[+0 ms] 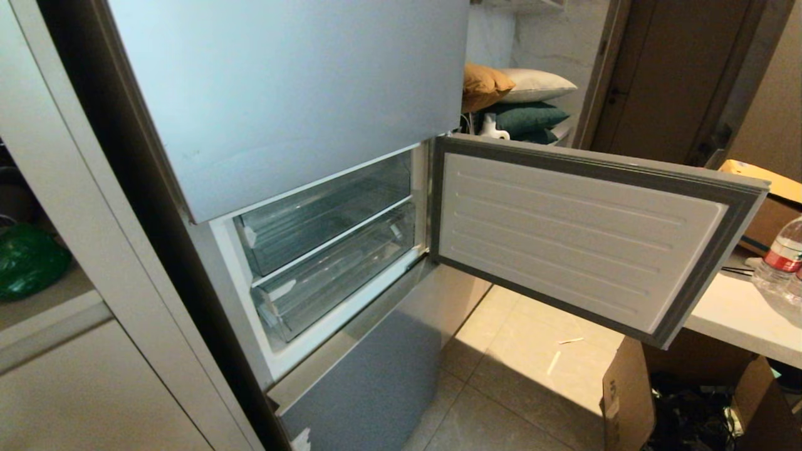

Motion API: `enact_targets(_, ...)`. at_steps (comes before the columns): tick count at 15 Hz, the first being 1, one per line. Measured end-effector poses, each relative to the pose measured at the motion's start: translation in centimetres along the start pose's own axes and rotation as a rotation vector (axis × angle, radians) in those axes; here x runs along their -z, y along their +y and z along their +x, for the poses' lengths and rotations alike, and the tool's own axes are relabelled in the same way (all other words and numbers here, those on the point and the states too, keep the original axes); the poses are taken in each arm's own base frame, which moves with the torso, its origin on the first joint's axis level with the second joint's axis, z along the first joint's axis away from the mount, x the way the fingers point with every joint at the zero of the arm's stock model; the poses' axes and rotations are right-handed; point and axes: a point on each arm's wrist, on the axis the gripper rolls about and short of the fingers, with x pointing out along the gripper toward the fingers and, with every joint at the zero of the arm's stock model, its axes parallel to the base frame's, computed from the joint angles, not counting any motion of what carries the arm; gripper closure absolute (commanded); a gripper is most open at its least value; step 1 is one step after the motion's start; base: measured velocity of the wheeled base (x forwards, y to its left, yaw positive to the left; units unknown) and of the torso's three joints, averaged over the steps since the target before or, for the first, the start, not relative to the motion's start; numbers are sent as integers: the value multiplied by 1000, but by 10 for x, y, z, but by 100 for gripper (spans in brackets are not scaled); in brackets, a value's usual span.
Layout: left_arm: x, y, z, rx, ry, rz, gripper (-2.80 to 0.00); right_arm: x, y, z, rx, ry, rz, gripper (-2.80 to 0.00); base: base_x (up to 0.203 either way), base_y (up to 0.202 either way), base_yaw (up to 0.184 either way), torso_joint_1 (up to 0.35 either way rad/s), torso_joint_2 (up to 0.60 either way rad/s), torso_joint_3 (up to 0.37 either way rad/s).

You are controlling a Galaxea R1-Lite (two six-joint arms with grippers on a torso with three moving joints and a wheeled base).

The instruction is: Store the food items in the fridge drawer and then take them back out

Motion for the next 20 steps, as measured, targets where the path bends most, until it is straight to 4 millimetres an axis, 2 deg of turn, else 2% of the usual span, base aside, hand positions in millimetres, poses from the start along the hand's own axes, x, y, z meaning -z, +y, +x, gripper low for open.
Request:
enact_targets(2,0,0,0,0,0,0,0,-21,3,31,139,-6,80,0,0,0,0,0,0,0)
enact_targets(3,0,0,0,0,0,0,0,-30,-2,49,224,-26,104,0,0,0,0,0,0,0)
enact_targets(5,0,0,0,0,0,0,0,-41,-22,77,355,-54,124,0,0,0,0,0,0,0)
enact_targets(7,0,0,0,0,0,0,0,-49,-55,102,435,-69,136,0,0,0,0,0,0,0)
enact_targets(10,0,0,0,0,0,0,0,-54,-100,132,464,-84,129,0,0,0,0,0,0,0)
enact_targets(14,0,0,0,0,0,0,0,-56,-143,175,472,-71,114,0,0,0,0,0,0,0)
enact_targets(17,0,0,0,0,0,0,0,-52,-161,208,446,-47,122,0,0,0,0,0,0,0)
enact_targets(20,0,0,0,0,0,0,0,-45,-158,244,364,-21,128,0,0,0,0,0,0,0)
